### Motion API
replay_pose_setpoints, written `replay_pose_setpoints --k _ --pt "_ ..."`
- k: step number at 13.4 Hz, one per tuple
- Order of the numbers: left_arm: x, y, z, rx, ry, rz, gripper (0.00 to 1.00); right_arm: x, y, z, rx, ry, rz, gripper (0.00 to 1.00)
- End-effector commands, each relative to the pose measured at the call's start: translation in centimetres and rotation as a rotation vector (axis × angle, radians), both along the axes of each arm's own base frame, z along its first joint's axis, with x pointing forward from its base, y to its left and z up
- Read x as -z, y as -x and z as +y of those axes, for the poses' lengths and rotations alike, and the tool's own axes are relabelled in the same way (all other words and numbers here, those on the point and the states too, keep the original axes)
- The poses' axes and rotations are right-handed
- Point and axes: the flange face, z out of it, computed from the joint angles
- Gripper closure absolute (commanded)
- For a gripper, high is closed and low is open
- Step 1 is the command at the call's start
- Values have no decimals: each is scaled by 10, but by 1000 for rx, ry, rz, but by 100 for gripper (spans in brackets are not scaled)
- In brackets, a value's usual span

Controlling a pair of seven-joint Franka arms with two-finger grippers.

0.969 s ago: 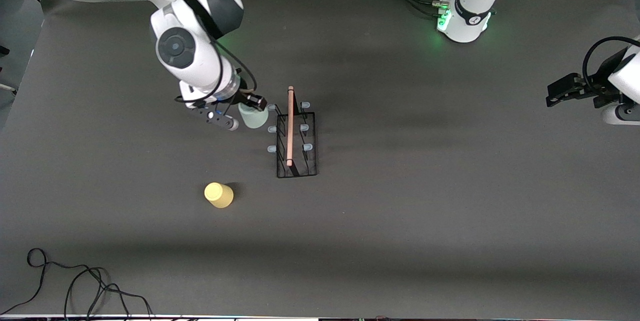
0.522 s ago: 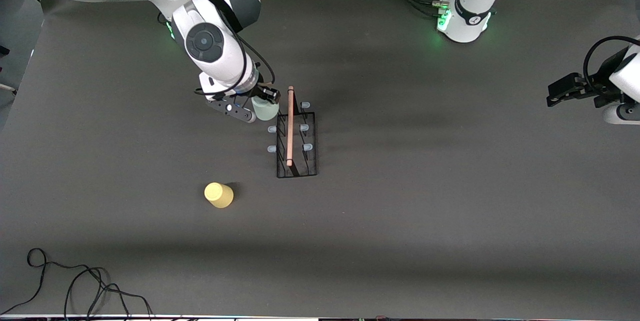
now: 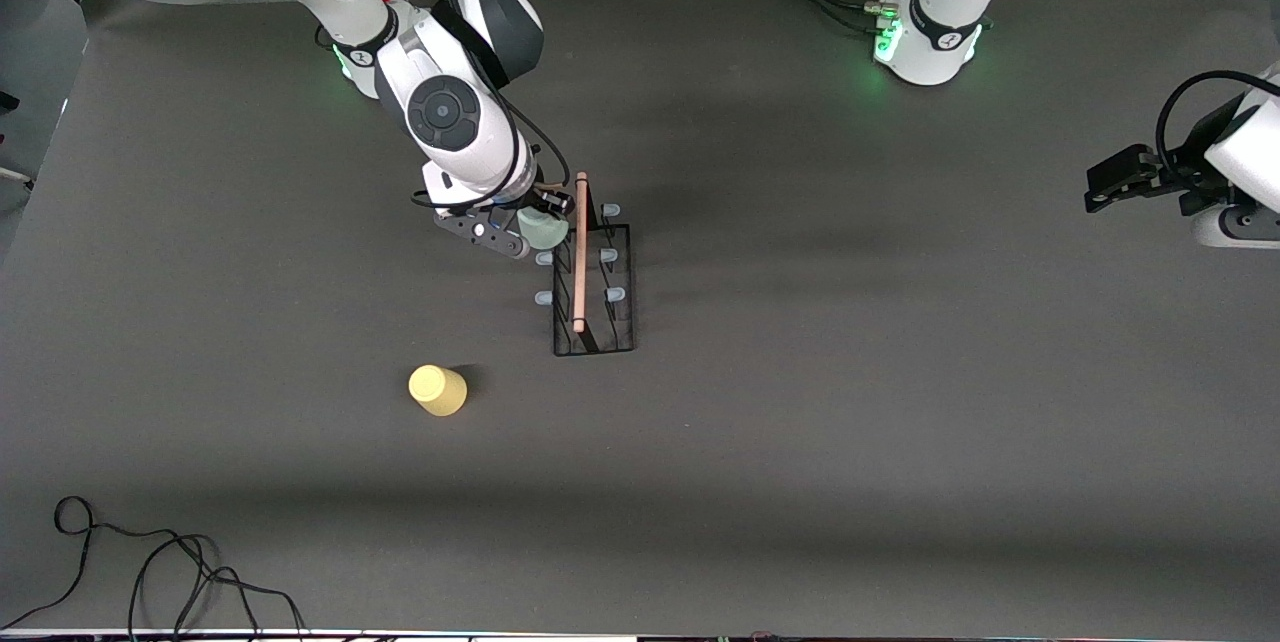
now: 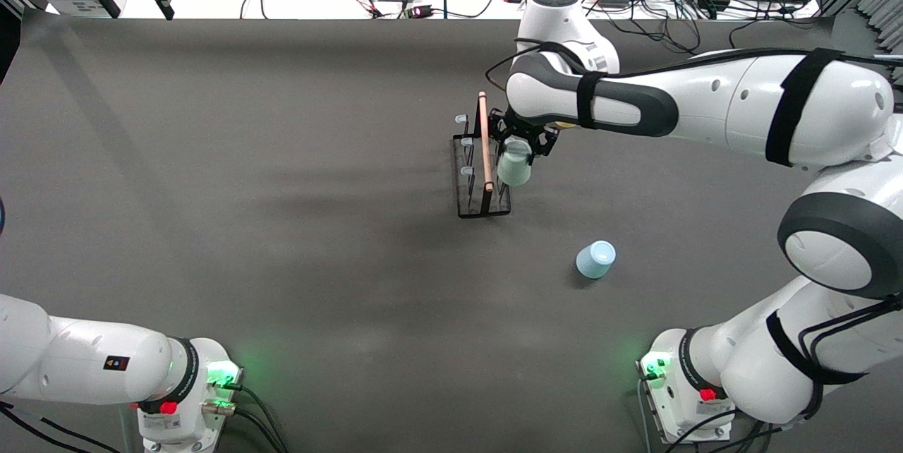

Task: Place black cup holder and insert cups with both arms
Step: 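Move the green cup onto a rack peg with the right gripper, then grasp the yellow cup with the right gripper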

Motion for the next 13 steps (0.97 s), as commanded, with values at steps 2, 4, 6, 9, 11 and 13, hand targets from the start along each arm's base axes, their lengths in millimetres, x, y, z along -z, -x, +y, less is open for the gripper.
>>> replay_pose_setpoints --k 2,4,6,9,11,13 --pt "0 8 -2 -5 -17 1 0 -21 -11 0 17 -24 -19 0" --pt "0 8 -2 -5 -17 2 0 -36 -32 -17 -40 -51 -42 0" --pt "0 9 -2 -4 -17 4 0 -43 -58 -50 -107 -69 -59 0" --pt "0 9 -2 -4 -17 4 0 -13 -109 -103 -199 -64 -65 0" --pt "0 9 -2 -5 -17 4 0 20 -142 -134 -235 -61 -74 0" --pt "0 9 -2 -5 -17 4 0 44 -167 -164 -267 -62 -111 0"
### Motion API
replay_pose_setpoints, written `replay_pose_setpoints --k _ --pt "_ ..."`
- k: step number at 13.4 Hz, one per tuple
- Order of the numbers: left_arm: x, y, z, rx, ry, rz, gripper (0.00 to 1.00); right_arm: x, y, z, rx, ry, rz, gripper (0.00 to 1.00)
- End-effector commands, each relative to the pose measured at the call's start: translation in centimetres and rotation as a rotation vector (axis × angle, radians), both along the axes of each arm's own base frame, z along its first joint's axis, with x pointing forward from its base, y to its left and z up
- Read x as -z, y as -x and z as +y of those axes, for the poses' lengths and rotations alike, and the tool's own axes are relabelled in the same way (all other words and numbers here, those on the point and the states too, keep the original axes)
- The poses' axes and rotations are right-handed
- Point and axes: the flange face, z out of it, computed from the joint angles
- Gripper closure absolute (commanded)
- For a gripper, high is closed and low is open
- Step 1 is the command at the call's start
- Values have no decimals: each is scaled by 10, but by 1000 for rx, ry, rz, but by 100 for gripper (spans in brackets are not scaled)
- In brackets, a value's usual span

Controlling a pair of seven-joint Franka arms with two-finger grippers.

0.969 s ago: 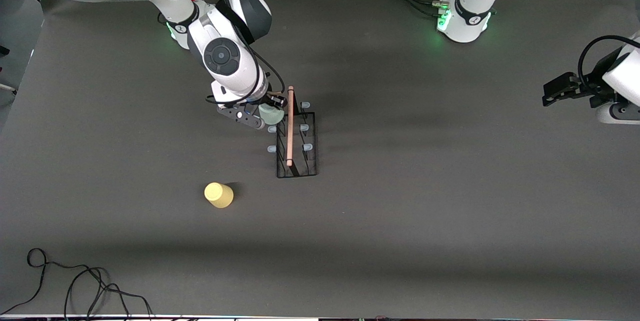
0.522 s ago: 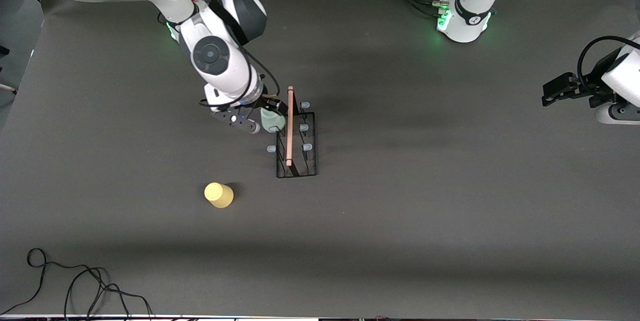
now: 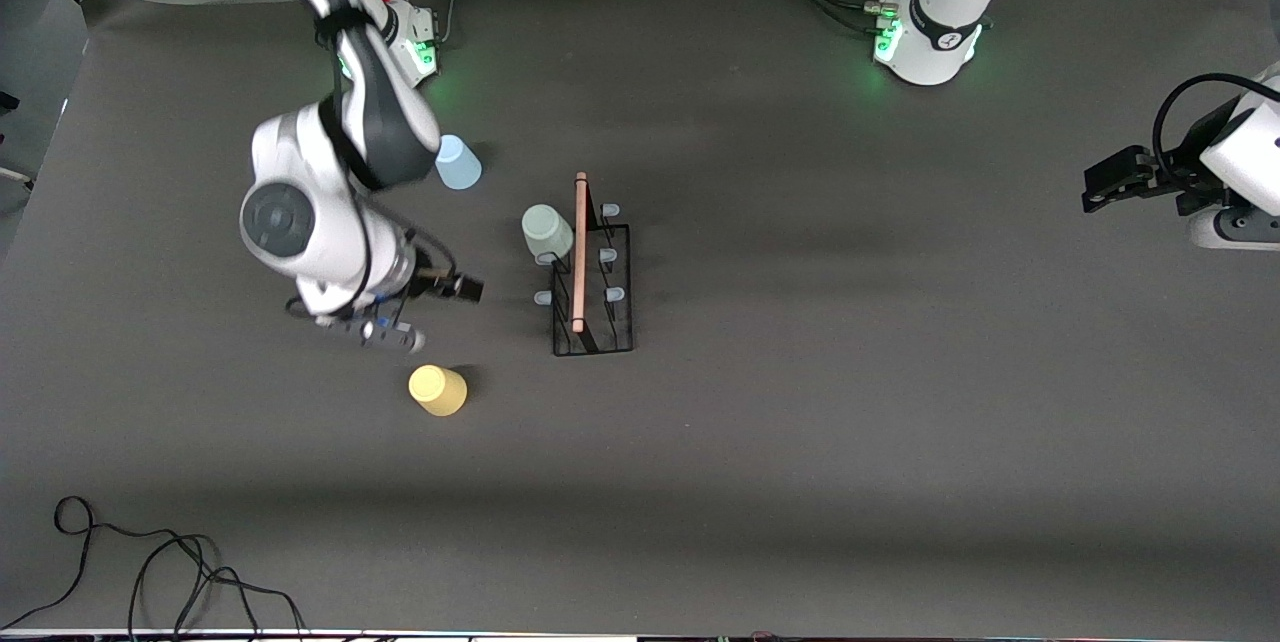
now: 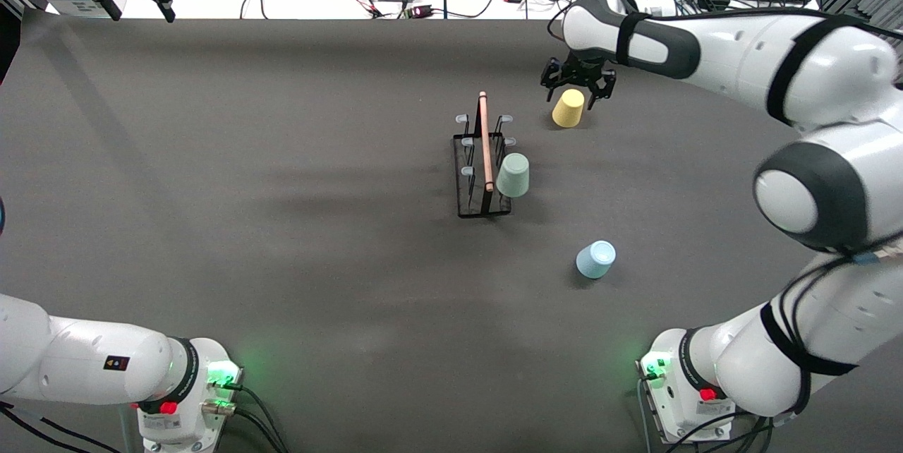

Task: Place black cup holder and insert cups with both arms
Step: 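Grasp the yellow cup with the right gripper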

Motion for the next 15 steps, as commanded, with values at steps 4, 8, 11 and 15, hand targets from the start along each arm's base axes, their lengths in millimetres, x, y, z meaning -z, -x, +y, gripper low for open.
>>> replay_pose_setpoints --k 4,8,11,15 --pt "-3 8 -4 -3 -17 -1 0 62 -54 -24 -73 5 -62 0" --pt "-3 9 -6 2 -17 -2 0 95 -67 -22 -71 20 -119 0" --pt "-3 8 -6 2 -17 -3 0 116 -68 -23 -72 30 -133 0" --pt "-1 8 -5 0 -17 -2 0 113 -64 -25 -133 23 -116 100"
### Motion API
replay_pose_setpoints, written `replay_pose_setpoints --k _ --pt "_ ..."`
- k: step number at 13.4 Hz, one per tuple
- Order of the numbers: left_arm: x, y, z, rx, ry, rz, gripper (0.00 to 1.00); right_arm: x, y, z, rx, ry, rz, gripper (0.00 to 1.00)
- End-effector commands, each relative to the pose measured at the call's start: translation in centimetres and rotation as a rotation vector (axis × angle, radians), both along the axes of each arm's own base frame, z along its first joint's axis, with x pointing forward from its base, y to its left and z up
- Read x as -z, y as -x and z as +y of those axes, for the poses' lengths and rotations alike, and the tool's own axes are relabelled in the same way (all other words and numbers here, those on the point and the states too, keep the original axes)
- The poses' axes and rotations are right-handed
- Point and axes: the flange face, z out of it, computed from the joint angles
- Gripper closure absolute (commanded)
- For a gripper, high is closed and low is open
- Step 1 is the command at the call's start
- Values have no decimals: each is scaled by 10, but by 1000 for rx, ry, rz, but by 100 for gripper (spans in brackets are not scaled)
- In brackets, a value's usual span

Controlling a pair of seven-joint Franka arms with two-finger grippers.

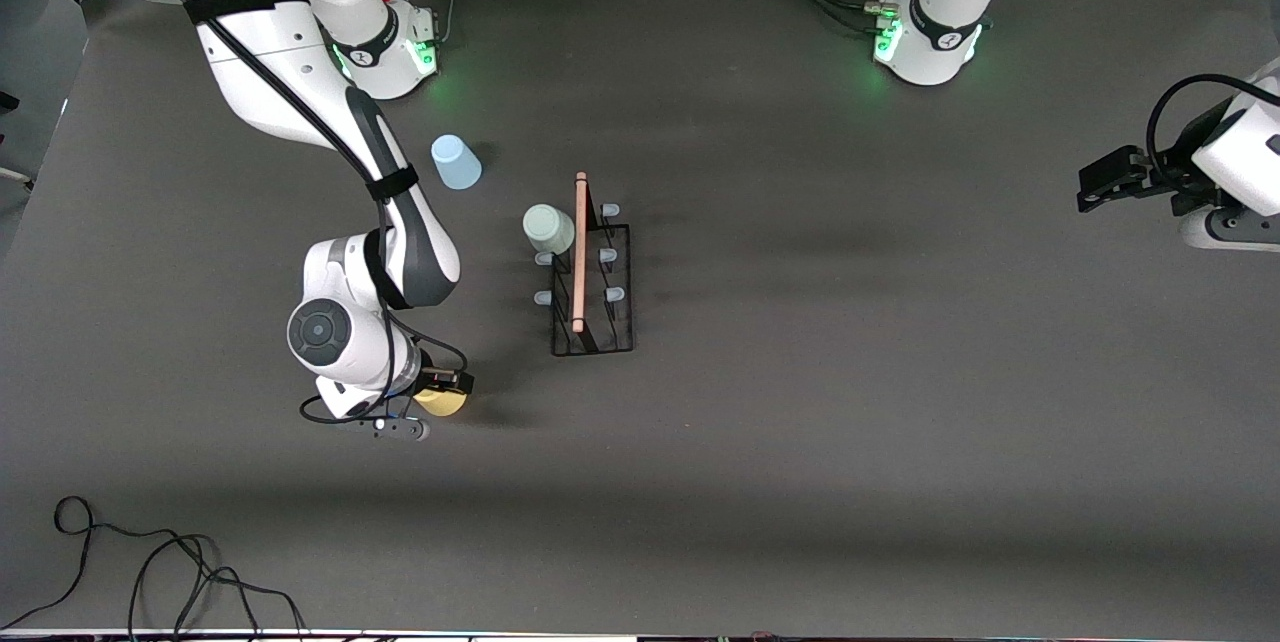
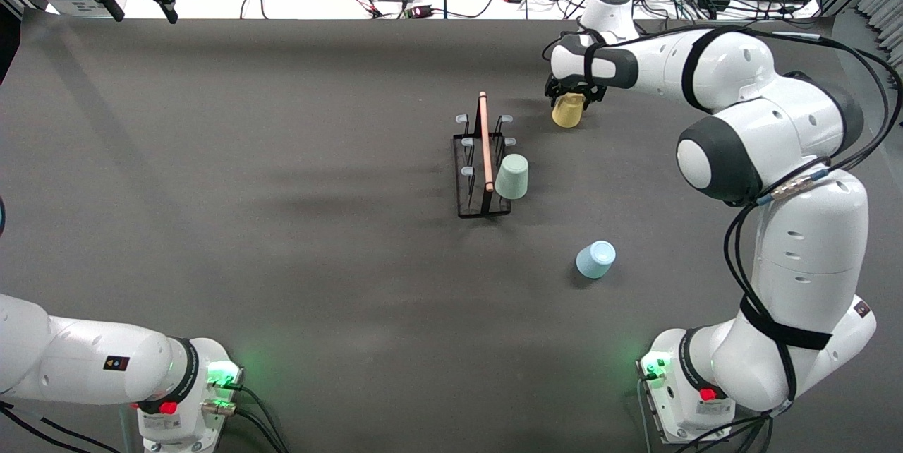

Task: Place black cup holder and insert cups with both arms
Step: 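Place the yellow cup onto a rack peg with the right gripper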

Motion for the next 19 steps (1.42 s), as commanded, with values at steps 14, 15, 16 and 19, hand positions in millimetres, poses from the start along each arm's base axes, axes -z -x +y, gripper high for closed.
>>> replay_pose_setpoints --k 14,15,16,19 --pt "1 7 -3 -4 -17 3 0 -163 82 145 287 -116 157 100" --pt "1 7 -5 -1 -17 3 0 -157 80 148 298 -119 142 100" --pt "1 7 -3 -4 -17 3 0 -149 79 152 309 -117 134 100" --pt "2 7 -3 -4 -17 5 0 -135 79 168 336 -114 100 100"
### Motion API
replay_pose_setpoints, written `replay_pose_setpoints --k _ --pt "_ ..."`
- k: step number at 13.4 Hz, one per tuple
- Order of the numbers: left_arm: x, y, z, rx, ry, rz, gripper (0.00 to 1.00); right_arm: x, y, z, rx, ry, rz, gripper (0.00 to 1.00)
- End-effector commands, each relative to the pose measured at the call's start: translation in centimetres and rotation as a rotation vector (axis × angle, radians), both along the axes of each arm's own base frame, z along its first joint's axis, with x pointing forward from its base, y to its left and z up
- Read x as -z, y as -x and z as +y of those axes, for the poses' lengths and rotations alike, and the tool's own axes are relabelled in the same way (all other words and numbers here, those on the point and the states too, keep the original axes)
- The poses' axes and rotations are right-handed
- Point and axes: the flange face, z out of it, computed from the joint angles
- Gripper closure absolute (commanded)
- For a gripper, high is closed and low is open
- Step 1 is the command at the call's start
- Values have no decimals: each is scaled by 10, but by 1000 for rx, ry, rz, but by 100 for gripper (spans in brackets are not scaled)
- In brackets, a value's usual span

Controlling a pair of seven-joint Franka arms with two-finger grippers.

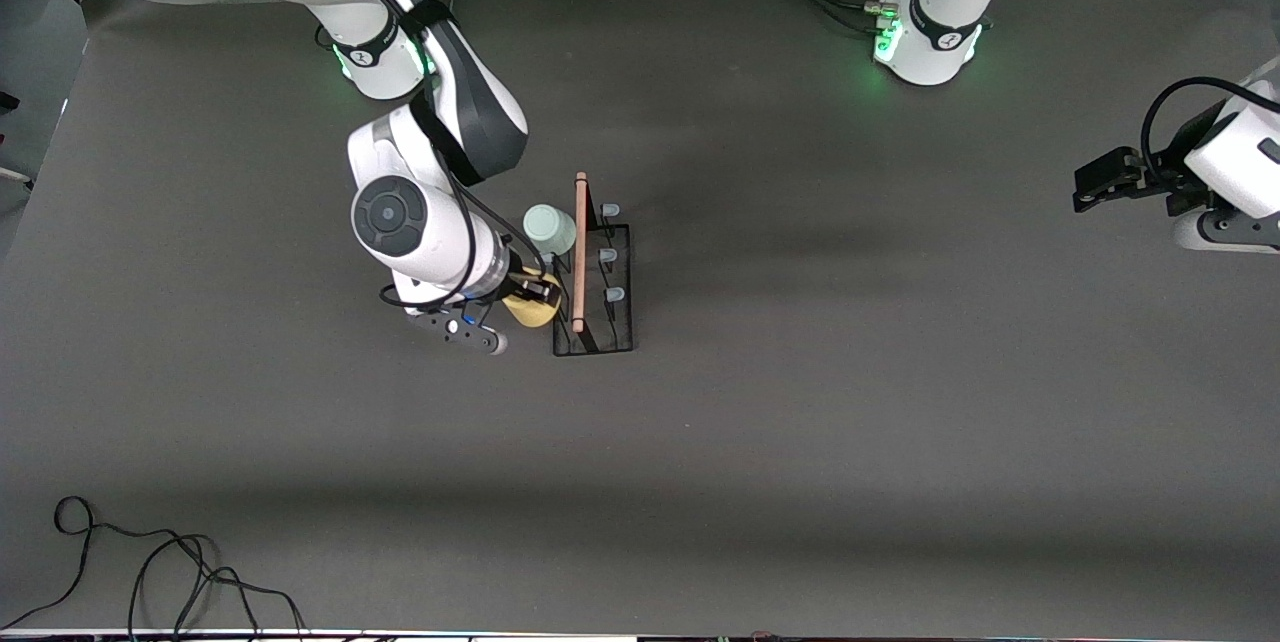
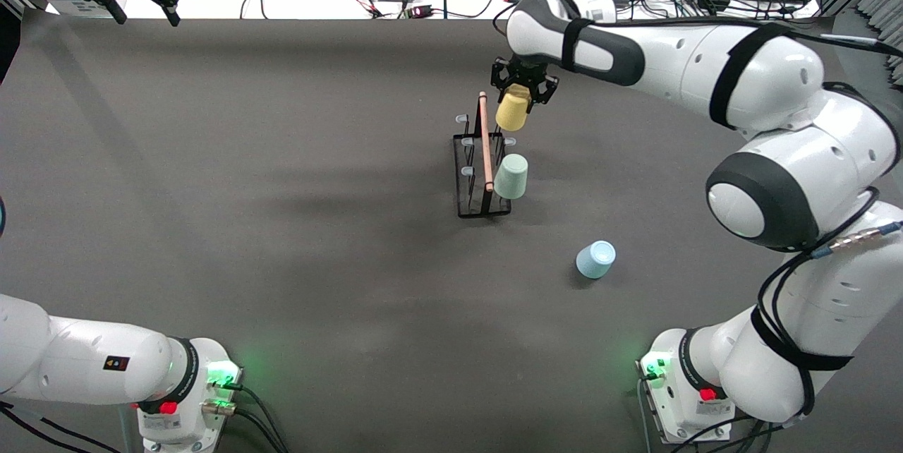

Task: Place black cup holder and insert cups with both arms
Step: 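Place the yellow cup onto a rack peg with the right gripper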

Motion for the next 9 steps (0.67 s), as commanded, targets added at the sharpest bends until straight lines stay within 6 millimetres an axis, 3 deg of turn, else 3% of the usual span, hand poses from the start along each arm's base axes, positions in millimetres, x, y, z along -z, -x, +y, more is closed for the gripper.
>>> replay_pose_setpoints --k 1,2,3,4,6,7,9 --pt "-3 7 -2 -7 -17 -6 0 7 1 10 37 -10 -16 100" --pt "-3 7 -2 -5 -17 -6 0 11 1 12 36 -7 -13 100" --pt "-3 7 -3 -5 -15 -6 0 14 1 11 36 -4 -9 32" --pt "-3 7 -3 -4 -17 -6 0 13 1 11 36 -5 -10 0" --pt "-3 6 -2 -5 -17 -7 0 4 -1 8 35 -11 -15 0" --pt "-3 6 -2 -5 -17 -9 0 -10 -2 2 33 -15 -13 0" --pt "-4 6 -2 2 -15 -12 0 -68 -12 -27 39 -9 28 0"
